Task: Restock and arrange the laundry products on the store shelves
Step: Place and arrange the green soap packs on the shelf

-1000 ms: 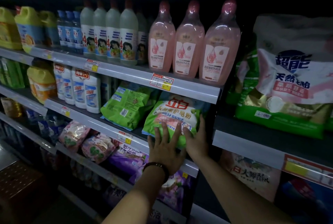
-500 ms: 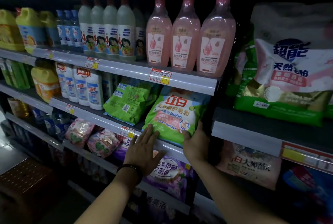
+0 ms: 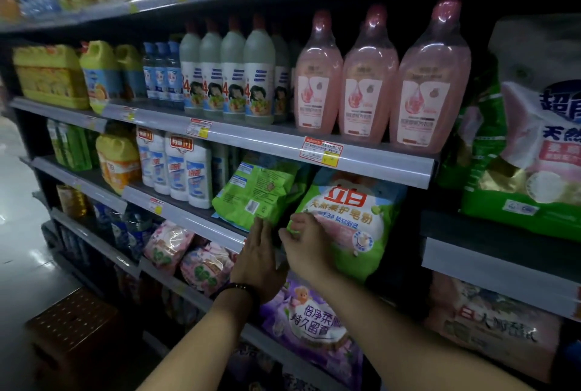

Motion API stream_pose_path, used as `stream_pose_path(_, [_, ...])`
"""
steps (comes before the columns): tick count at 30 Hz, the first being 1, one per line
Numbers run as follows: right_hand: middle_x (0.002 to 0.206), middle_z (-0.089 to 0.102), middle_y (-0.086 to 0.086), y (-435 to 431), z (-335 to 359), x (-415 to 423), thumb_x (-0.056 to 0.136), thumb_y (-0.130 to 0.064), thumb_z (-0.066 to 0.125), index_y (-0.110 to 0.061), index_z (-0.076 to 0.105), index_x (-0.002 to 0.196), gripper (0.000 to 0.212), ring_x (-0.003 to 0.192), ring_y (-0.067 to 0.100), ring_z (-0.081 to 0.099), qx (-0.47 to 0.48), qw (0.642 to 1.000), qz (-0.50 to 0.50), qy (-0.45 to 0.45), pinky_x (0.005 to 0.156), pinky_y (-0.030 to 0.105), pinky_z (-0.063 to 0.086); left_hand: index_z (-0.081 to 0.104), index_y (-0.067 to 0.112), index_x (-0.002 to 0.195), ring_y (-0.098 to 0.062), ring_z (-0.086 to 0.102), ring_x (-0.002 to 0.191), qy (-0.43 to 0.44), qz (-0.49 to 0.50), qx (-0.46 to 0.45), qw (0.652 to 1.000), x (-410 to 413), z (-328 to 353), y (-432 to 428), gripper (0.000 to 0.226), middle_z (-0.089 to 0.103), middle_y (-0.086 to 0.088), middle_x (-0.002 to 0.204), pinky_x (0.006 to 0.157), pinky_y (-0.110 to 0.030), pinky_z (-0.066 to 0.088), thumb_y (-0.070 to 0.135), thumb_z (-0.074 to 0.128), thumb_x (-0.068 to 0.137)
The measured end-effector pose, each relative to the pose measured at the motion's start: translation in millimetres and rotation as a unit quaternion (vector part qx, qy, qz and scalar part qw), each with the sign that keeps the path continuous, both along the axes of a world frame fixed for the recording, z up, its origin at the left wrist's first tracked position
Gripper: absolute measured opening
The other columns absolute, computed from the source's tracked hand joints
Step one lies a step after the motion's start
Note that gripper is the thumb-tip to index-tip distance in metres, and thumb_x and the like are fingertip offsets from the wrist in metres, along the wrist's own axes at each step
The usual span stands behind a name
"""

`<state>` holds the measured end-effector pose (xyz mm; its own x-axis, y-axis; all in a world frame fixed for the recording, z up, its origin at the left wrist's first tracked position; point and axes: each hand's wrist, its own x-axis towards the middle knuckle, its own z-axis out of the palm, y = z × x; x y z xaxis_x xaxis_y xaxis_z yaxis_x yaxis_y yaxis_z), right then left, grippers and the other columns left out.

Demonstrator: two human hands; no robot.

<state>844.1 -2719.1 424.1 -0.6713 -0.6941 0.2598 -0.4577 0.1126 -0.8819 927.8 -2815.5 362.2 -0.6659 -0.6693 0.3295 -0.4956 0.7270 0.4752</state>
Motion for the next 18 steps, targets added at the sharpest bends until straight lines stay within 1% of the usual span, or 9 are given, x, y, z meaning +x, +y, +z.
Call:
stream_pose_path(2, [0.133, 0.064, 0.006, -29, 4, -3, 0.094, -0.032, 0.074, -0.014, 0.057, 0.136, 0.048, 0.114, 0.025, 0.067, 0.025, 0.999, 0.003, -0.042, 0.097, 0.038, 0.057, 0.008, 0.005, 0.166, -0.024, -0.006, 0.162, 0.021, -0.007, 0.020, 1.000, -1, -9, -14, 0.097, 0.003, -0.013, 0.175, 0.132, -0.036, 0.010, 0.043, 0.058, 0.092])
stream_pose_path(3, [0.132, 0.063, 0.008, -46, 2, -6, 0.086, -0.044, 0.076, -0.015, 0.057, 0.134, 0.058, 0.115, 0.029, 0.066, 0.036, 0.998, -0.004, -0.045, 0.096, 0.043, 0.058, 0.008, 0.007, 0.166, -0.023, -0.005, 0.163, 0.031, -0.006, 0.028, 0.999, -1, -13, -20, 0.098, 0.004, -0.012, 0.175, 0.132, -0.037, 0.013, 0.045, 0.058, 0.091])
stream_pose_path(5, [0.122, 0.067, 0.009, -78, -8, -20, 0.065, -0.068, 0.070, -0.019, 0.059, 0.121, 0.076, 0.109, 0.034, 0.069, 0.070, 0.996, -0.028, -0.037, 0.088, 0.049, 0.061, 0.007, 0.010, 0.167, -0.021, -0.001, 0.163, 0.052, -0.014, 0.041, 0.998, 1, -16, -25, 0.100, 0.003, -0.008, 0.175, 0.130, -0.040, 0.020, 0.042, 0.062, 0.090])
stream_pose_path(6, [0.118, 0.069, 0.008, -86, -7, -22, 0.065, -0.070, 0.071, -0.017, 0.060, 0.118, 0.075, 0.107, 0.035, 0.070, 0.088, 0.995, -0.031, -0.032, 0.086, 0.046, 0.061, 0.007, 0.012, 0.167, -0.020, 0.002, 0.163, 0.067, -0.020, 0.047, 0.996, 1, -17, -27, 0.101, 0.005, -0.006, 0.175, 0.129, -0.042, 0.023, 0.042, 0.063, 0.088])
stream_pose_path(8, [0.115, 0.071, 0.010, -90, 8, -16, 0.081, -0.058, 0.077, -0.013, 0.064, 0.115, 0.058, 0.105, 0.035, 0.071, 0.119, 0.992, -0.031, -0.039, 0.080, 0.040, 0.059, 0.010, 0.017, 0.167, -0.019, 0.013, 0.162, 0.096, -0.025, 0.064, 0.993, 2, -20, -31, 0.102, 0.010, -0.002, 0.175, 0.127, -0.043, 0.029, 0.045, 0.062, 0.084])
stream_pose_path(10, [0.105, 0.074, 0.013, -98, 11, -18, 0.088, -0.052, 0.076, -0.012, 0.065, 0.095, 0.042, 0.097, 0.035, 0.075, 0.128, 0.990, -0.021, -0.050, 0.078, 0.044, 0.064, 0.015, 0.023, 0.166, -0.018, 0.027, 0.158, 0.121, -0.032, 0.070, 0.990, 5, -27, -38, 0.098, 0.021, 0.002, 0.173, 0.123, -0.044, 0.036, 0.049, 0.061, 0.083])
stream_pose_path(12, [0.097, 0.075, 0.014, -110, 6, -21, 0.090, -0.047, 0.077, -0.017, 0.055, 0.074, 0.040, 0.090, 0.037, 0.077, 0.136, 0.990, -0.009, -0.046, 0.074, 0.047, 0.066, 0.019, 0.026, 0.165, -0.017, 0.034, 0.155, 0.125, -0.036, 0.057, 0.990, 11, -35, -45, 0.095, 0.028, 0.004, 0.170, 0.122, -0.043, 0.038, 0.052, 0.058, 0.084])
stream_pose_path(15, [0.088, 0.077, 0.015, -125, -3, -30, 0.086, -0.035, 0.082, -0.011, 0.064, 0.078, 0.031, 0.071, 0.034, 0.078, 0.105, 0.989, -0.040, -0.097, 0.064, 0.047, 0.067, 0.021, 0.018, 0.165, -0.018, 0.027, 0.158, 0.121, -0.028, 0.013, 0.992, 20, -41, -51, 0.094, 0.024, -0.002, 0.172, 0.125, -0.041, 0.032, 0.053, 0.061, 0.087])
stream_pose_path(18, [0.065, 0.075, 0.013, -123, 2, -28, 0.089, -0.031, 0.078, -0.003, 0.074, 0.077, 0.030, 0.043, 0.022, 0.066, 0.075, 0.986, -0.063, -0.132, 0.045, 0.029, 0.055, 0.016, 0.024, 0.166, -0.017, 0.011, 0.161, 0.137, -0.015, 0.012, 0.990, 28, -34, -54, 0.089, 0.006, 0.001, 0.175, 0.128, -0.043, 0.026, 0.029, 0.071, 0.096])
